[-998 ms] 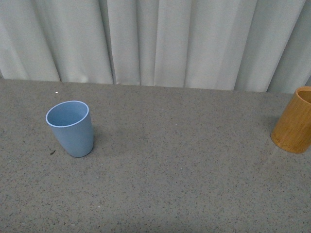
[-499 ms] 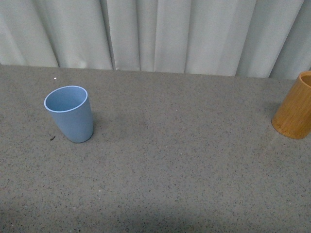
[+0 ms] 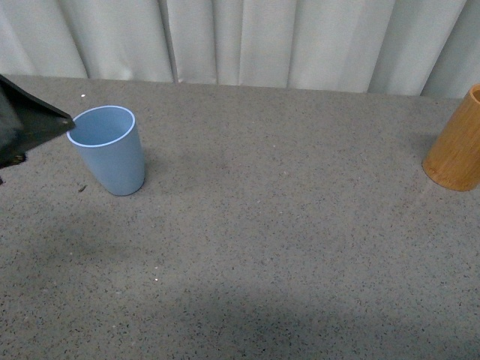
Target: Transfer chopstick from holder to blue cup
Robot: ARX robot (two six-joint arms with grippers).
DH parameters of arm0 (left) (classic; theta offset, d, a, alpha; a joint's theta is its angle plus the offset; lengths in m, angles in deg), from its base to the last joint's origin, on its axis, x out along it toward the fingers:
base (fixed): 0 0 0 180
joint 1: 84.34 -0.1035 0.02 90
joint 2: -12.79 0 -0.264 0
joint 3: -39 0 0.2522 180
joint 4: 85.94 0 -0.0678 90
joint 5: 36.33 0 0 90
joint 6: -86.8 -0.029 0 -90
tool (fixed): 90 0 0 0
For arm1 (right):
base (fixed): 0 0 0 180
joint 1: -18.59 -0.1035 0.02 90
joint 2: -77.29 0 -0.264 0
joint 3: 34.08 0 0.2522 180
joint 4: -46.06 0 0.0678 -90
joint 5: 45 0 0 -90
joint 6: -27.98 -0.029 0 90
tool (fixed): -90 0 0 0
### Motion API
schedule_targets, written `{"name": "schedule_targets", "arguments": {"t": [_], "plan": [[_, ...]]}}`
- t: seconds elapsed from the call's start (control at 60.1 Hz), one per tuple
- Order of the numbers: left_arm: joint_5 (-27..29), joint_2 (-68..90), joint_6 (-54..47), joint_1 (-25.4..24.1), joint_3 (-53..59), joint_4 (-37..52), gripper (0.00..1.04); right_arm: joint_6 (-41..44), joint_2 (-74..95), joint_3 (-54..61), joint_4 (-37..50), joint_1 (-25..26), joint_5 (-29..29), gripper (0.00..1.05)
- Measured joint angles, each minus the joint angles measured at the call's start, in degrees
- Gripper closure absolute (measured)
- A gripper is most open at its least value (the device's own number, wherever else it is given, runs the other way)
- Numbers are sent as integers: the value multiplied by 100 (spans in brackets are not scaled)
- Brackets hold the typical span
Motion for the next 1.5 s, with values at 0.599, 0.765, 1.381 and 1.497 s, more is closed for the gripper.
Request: {"name": "schedule_targets", "arguments": {"t": [0.599,0.765,1.381,1.497], "plan": [[1056,2308,85,286,-1384,-398,7,0,0,0,0,0,0,9],[1169,2573,133,503,-1670,-490,7,0,0,0,0,0,0,9],[1285,2870,603,247,-1971,-590,7,0,0,0,0,0,0,9],[1335,2999,643,166,-2107,-625,7,0,0,0,0,0,0,9]]}}
